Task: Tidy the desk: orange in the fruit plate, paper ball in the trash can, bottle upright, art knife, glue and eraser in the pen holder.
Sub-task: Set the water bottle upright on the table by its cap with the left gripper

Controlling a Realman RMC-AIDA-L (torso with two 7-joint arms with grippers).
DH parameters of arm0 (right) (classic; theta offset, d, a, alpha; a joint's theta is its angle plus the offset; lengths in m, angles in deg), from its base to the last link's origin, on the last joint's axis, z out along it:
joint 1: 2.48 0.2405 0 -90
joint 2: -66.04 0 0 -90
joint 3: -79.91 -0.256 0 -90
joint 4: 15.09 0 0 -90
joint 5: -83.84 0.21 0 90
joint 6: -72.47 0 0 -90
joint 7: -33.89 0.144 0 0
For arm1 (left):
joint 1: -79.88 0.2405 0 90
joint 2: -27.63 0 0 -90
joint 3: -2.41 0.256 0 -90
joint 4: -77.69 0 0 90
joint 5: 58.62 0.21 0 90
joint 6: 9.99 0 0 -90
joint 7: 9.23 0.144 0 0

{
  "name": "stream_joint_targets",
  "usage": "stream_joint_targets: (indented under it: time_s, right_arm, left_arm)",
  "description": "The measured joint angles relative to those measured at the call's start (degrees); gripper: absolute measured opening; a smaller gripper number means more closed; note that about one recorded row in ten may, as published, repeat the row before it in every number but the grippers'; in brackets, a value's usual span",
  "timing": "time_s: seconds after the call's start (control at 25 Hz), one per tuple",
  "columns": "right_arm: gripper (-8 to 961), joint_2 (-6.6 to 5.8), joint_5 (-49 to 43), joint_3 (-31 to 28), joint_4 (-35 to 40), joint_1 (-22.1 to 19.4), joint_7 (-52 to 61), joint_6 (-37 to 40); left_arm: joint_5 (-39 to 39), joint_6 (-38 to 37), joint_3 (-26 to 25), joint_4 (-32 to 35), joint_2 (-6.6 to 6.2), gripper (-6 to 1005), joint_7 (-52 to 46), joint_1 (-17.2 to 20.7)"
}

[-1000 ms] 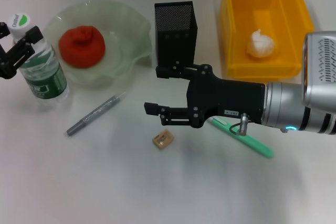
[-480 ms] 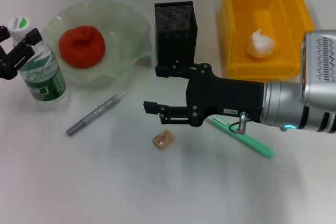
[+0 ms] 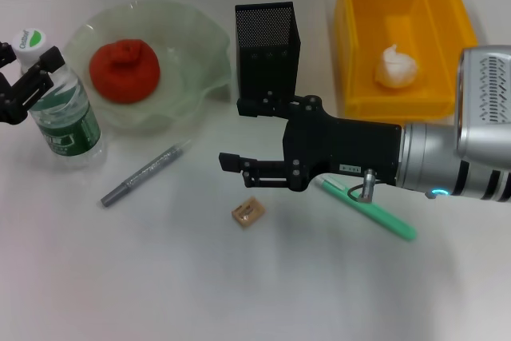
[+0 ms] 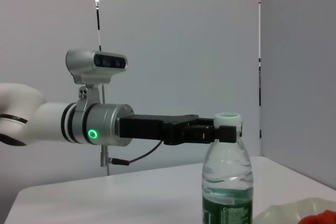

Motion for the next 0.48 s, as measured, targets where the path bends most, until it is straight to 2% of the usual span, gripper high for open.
stream_joint_targets:
  time_s: [0.48]
  right_arm:
    - [787,0.00,0.00,-0.01,-0.34,1.06,0.00,-1.09]
  left_arm:
    - [0.07,-0.32,0.55,-1.50,-0.68,444,0.01,0.21]
